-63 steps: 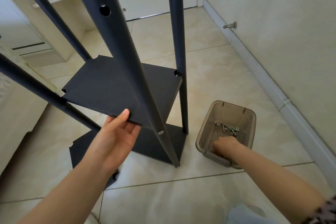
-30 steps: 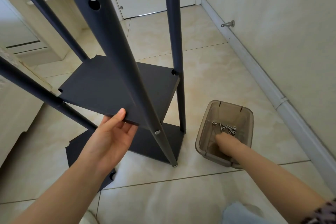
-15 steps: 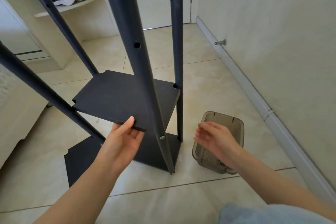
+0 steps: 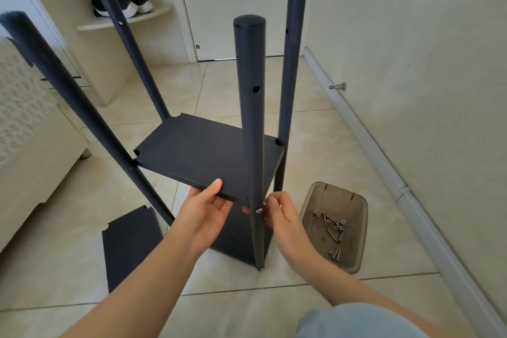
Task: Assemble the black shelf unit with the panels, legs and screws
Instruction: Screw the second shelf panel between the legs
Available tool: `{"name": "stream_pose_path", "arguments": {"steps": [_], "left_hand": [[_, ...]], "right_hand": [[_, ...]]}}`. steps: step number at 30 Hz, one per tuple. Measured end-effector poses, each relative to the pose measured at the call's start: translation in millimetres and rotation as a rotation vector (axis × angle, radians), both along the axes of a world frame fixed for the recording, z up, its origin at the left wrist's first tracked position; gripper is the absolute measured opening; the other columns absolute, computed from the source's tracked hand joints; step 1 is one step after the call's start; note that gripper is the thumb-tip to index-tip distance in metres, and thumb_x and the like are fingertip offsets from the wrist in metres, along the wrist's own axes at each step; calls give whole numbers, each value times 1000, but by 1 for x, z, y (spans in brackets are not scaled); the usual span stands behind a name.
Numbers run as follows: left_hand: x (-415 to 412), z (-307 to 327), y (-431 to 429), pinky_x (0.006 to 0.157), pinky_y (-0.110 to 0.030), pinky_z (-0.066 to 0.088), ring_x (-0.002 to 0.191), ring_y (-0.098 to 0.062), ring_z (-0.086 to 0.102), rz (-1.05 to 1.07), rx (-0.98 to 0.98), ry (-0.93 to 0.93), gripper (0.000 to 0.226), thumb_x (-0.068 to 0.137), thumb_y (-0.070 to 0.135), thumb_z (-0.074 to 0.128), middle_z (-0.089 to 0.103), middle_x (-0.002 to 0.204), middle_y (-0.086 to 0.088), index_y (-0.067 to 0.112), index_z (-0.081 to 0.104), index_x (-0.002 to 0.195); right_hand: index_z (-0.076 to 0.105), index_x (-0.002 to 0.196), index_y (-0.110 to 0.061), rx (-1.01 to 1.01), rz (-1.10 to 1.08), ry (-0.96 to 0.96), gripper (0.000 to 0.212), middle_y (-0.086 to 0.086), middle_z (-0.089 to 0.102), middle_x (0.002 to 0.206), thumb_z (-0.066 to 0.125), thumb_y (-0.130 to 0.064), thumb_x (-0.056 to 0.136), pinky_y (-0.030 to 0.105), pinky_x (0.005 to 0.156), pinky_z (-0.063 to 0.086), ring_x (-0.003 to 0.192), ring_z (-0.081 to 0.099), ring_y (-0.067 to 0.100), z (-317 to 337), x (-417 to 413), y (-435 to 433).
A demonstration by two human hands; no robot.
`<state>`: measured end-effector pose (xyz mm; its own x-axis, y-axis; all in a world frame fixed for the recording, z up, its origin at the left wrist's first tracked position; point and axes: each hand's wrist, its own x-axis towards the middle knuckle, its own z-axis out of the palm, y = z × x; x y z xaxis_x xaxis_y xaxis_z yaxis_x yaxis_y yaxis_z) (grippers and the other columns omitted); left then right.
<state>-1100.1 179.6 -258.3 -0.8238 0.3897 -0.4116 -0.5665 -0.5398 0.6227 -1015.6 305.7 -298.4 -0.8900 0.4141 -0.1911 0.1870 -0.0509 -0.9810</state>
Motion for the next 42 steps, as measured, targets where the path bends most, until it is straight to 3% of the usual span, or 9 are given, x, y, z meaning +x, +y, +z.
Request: {"name": "stream_pose_path", "arguments": {"steps": [3, 6, 8, 11, 15, 26, 31, 38, 42], "left_hand": [[1, 0, 0, 76, -34, 63, 101, -23, 73, 7, 4, -2, 38, 96, 2, 56, 72, 120, -9, 15, 57, 132], [0, -3, 0, 77, -35, 59, 103, -24, 73, 15, 11, -16, 39, 96, 2, 57, 73, 119, -8, 16, 57, 132], [-2, -4, 0, 78, -36, 58, 102, -24, 73, 26, 21, -30, 37, 96, 2, 57, 73, 118, -9, 16, 58, 130], [-6, -3, 2, 79, -36, 58, 100, -24, 73, 51, 47, -44, 34, 95, 2, 58, 73, 118, -10, 16, 60, 126], [-14, -1, 3, 70, -34, 62, 100, -24, 73, 79, 81, -38, 39, 95, 1, 58, 72, 119, -10, 17, 59, 130], [-33, 13, -8, 77, -39, 63, 100, -28, 73, 156, 161, -52, 45, 93, 0, 60, 71, 120, -14, 11, 55, 136], [-41, 25, -21, 89, -41, 59, 106, -29, 71, 207, 202, -61, 41, 94, 1, 61, 71, 118, -15, 10, 56, 134], [-49, 40, -24, 95, -42, 56, 106, -31, 71, 277, 309, -152, 37, 94, 4, 64, 72, 116, -18, 7, 58, 130], [-52, 43, -24, 91, -42, 58, 105, -32, 71, 293, 364, -193, 36, 93, 5, 65, 72, 116, -17, 9, 60, 128]], "right_hand": [[46, 109, -14, -83, -29, 62, 25, 4, 68, 82, 26, -30, 107, 26, 77, 53, 76, 68, 14, -5, -10, -12], [48, 105, -14, -195, -96, 127, 25, -6, 62, 68, 27, -27, 107, 32, 69, 51, 65, 57, 19, -9, -18, -21], [49, 105, -14, -201, -126, 153, 24, -9, 62, 68, 27, -26, 107, 33, 65, 50, 64, 56, 18, -12, -24, -24], [49, 106, -13, -158, -152, 176, 24, 7, 58, 78, 28, -26, 107, 27, 55, 49, 58, 53, 18, -14, -35, -23], [47, 104, -10, -99, -144, 211, 26, 11, 52, 71, 26, -24, 107, 25, 47, 41, 49, 46, 17, -10, -48, -18], [43, 102, -4, 69, -138, 250, 26, 25, 49, 77, 26, -21, 107, 25, 43, 38, 44, 43, 15, 13, -77, -21], [43, 102, -13, 128, -132, 228, 20, 11, 51, 79, 27, -23, 107, 17, 43, 40, 50, 47, 12, 27, -93, -30], [43, 108, -10, 203, -153, 249, 22, 16, 53, 86, 27, -25, 107, 15, 42, 38, 49, 48, 12, 53, -115, -33], [42, 107, -11, 261, -174, 275, 21, 21, 51, 91, 27, -25, 107, 14, 42, 39, 55, 48, 17, 63, -124, -33]]}}
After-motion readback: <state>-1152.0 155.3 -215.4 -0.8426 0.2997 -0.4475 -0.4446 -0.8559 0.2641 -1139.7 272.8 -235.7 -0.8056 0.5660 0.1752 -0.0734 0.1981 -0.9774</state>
